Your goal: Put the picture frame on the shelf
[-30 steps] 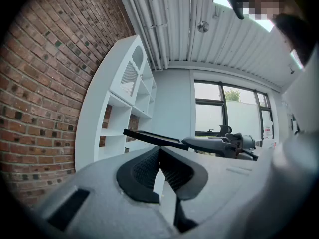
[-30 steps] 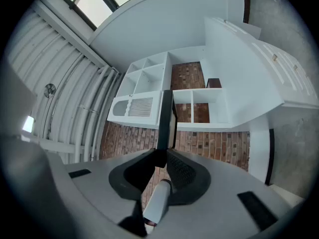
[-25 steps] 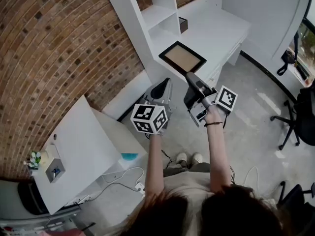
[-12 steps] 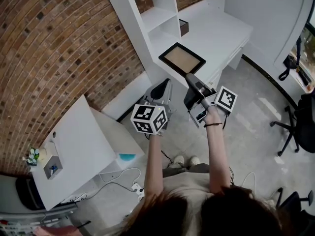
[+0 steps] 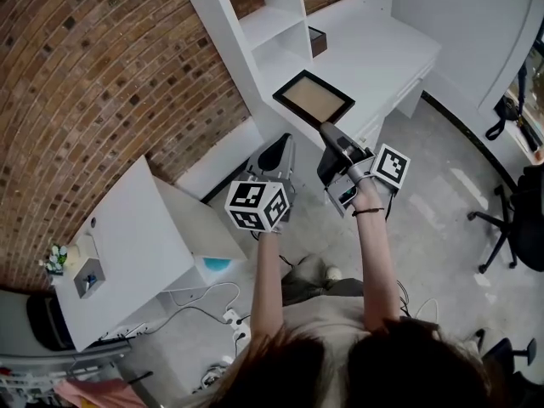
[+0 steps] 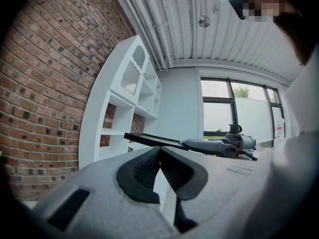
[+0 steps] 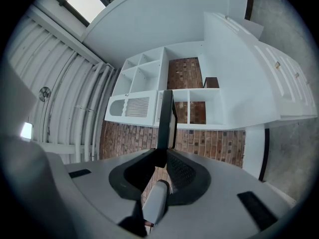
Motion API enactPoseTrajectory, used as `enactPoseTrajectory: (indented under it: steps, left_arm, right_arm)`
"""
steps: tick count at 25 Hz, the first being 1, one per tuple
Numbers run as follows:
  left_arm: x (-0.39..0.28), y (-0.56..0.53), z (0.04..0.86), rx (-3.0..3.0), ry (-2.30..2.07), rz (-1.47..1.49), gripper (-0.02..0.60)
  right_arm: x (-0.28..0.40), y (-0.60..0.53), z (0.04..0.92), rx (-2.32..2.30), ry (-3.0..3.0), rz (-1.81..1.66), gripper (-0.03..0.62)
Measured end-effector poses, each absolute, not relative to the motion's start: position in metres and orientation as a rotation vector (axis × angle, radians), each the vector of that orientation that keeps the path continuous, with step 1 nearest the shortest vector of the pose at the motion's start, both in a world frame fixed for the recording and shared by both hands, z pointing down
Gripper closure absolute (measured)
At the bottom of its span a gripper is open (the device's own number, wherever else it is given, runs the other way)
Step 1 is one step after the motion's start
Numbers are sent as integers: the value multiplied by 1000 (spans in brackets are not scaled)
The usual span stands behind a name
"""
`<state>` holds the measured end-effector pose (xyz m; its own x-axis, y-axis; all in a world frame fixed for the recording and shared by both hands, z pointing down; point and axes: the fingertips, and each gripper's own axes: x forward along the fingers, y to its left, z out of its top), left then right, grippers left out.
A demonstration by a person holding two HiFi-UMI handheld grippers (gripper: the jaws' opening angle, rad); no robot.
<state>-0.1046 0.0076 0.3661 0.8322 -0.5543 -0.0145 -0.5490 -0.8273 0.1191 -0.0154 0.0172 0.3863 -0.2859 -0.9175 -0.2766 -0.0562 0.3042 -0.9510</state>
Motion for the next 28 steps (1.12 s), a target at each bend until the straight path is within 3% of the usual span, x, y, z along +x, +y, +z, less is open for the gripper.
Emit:
enactPoseTrajectory:
  steps: [28]
  left_arm:
    - [-83,-76,371,2878,-907,-54,571]
  right_arm:
    - [16,-60,388,-899,1653,-1119,528]
